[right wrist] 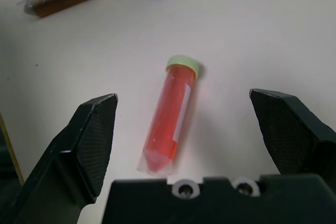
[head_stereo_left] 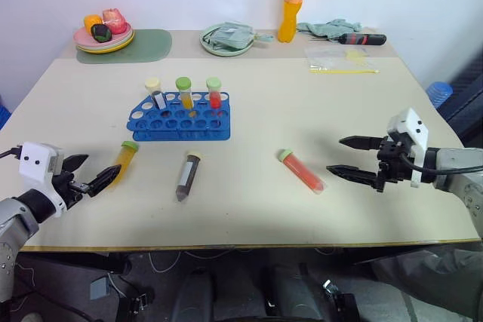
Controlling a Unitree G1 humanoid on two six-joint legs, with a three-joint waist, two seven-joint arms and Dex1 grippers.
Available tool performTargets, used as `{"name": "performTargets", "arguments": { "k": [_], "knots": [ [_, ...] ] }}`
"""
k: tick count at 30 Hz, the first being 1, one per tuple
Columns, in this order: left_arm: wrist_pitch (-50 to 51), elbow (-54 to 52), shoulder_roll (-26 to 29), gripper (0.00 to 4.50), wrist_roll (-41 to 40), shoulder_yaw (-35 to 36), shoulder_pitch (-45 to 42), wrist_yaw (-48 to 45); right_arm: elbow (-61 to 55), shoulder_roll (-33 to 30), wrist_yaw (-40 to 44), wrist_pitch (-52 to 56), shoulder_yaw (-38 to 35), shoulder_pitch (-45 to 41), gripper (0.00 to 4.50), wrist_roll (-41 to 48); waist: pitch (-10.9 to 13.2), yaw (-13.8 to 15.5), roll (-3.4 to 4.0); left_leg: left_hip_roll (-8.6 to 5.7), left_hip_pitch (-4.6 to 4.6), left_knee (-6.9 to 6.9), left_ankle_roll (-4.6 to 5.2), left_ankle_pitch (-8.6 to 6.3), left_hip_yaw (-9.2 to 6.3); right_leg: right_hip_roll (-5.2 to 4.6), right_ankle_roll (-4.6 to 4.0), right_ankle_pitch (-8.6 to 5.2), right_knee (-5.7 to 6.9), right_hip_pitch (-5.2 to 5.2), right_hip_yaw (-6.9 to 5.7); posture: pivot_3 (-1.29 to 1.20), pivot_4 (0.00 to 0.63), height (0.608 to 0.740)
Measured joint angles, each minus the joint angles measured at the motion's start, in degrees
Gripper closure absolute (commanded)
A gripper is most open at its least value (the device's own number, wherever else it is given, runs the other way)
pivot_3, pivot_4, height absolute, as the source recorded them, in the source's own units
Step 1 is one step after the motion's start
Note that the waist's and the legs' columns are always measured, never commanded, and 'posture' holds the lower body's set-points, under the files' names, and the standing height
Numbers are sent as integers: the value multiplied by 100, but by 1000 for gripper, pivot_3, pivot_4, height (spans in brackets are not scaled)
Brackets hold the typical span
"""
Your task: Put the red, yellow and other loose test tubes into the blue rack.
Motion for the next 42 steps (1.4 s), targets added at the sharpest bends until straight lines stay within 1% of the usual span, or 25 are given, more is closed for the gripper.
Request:
{"name": "performTargets", "arguments": {
  "k": [3, 5, 8, 10, 12, 14, 19, 24, 27, 31, 32, 33, 36, 40, 42],
  "knots": [
    [-5, -182, -144, 8, -73, -330, -214, -31, -602, -8, -361, 471, 200, -101, 8, 12, 1, 16, 0, -1, -10, 1, 0, 0, 0, -1, 1, 0, 0, -6, 0, 0, 150, 740],
    [-9, -242, -183, 8, -123, -582, -311, -122, -980, -4, -652, 994, 334, -287, 8, 122, 1, 16, 0, -1, -30, 7, 0, 0, -2, -1, 3, 1, 1, -24, 0, 0, 150, 740],
    [-22, -374, -199, 8, -130, -1194, -513, -421, -1314, 63, -1309, 2501, 671, -1114, 8, 301, 2, 1, 1, -4, -77, 31, 0, 1, -4, 0, 2, 2, 35, -77, 1, 0, 150, 740],
    [-44, -397, -198, 8, -128, -1573, -638, -662, -1325, 280, -1700, 3601, 956, -1812, 8, 346, 2, -19, 3, -3, -77, 30, 0, 1, -2, 0, 1, 3, 45, -84, 3, 0, 150, 740],
    [-125, -400, -203, 8, -122, -1875, -783, -848, -1295, 503, -2024, 4342, 1277, -2336, 8, 336, 3, -6, 3, -2, -80, 28, 0, 1, -7, 5, 1, 3, 48, -90, 1, 0, 150, 740],
    [-223, -321, -257, 8, -98, -2158, -988, -978, -1014, 704, -2378, 4882, 1750, -2908, 8, 360, 6, -3, 8, -2, -86, 27, 0, 1, -6, 4, 2, 3, 49, -96, 0, 0, 150, 740],
    [-416, -261, -370, 8, 34, -2681, -1147, -1218, 278, 814, -3059, 5105, 2677, -3884, 8, 1057, 8, -5, 10, -5, -93, 26, 6, -3, -1, 0, 16, 11, 49, -101, 1, 0, 150, 740],
    [-666, -434, -376, 8, 140, -2950, -902, -1441, 1677, 1145, -3945, 5107, 3448, -4490, 8, 1678, 9, -35, 11, -3, -98, 24, 11, -5, 1, 2, 21, 14, 56, -112, 2, 0, 150, 740],
    [-769, -662, -356, 8, 163, -3096, -615, -1531, 2128, 1279, -4390, 5107, 3670, -4662, 8, 2085, 12, -25, 18, -3, -115, 26, 11, -5, 0, 3, 23, 14, 61, -130, 2, 0, 150, 740],
    [-868, -874, -357, 8, 278, -3184, -384, -1531, 2421, 1422, -5028, 5107, 3833, -4766, 8, 2617, 13, -12, 19, -2, -143, 34, 11, -4, -4, 5, 24, 16, 71, -157, -1, 0, 150, 740],
    [-887, -892, -358, 0, 297, -3183, -350, -1503, 2488, 1451, -5208, 5107, 3860, -4765, 582, 2758, 13, -7, 19, -2, -149, 36, 11, -4, -4, 5, 25, 16, 71, -162, -1, 0, 150, 740],
    [-888, -912, -360, 0, 310, -3183, -317, -1478, 2507, 1460, -5359, 5107, 3885, -4761, 894, 2887, 13, -8, 20, -3, -154, 38, 11, -4, -4, 4, 25, 16, 71, -166, -1, 0, 150, 740],
    [-896, -951, -365, 0, 316, -3181, -291, -1431, 2529, 1463, -5844, 5107, 3926, -4762, 2299, 3353, 13, -13, 20, -3, -162, 39, 11, -4, -5, 4, 26, 17, 71, -173, -2, 0, 150, 740],
    [-915, -954, -365, 0, 335, -3176, -291, -1385, 2603, 1519, -6347, 5107, 3880, -4753, 2299, 3870, 12, -21, 20, -2, -162, 39, 12, -4, -6, 6, 26, 16, 72, -173, -3, 0, 150, 740],
    [-926, -952, -365, 0, 359, -3148, -290, -1353, 2576, 1692, -6564, 5108, 3591, -4643, 2299, 4016, 13, -29, 20, 0, -162, 38, 12, -4, -6, 11, 26, 17, 74, -174, -2, 0, 150, 740]
  ]
}}
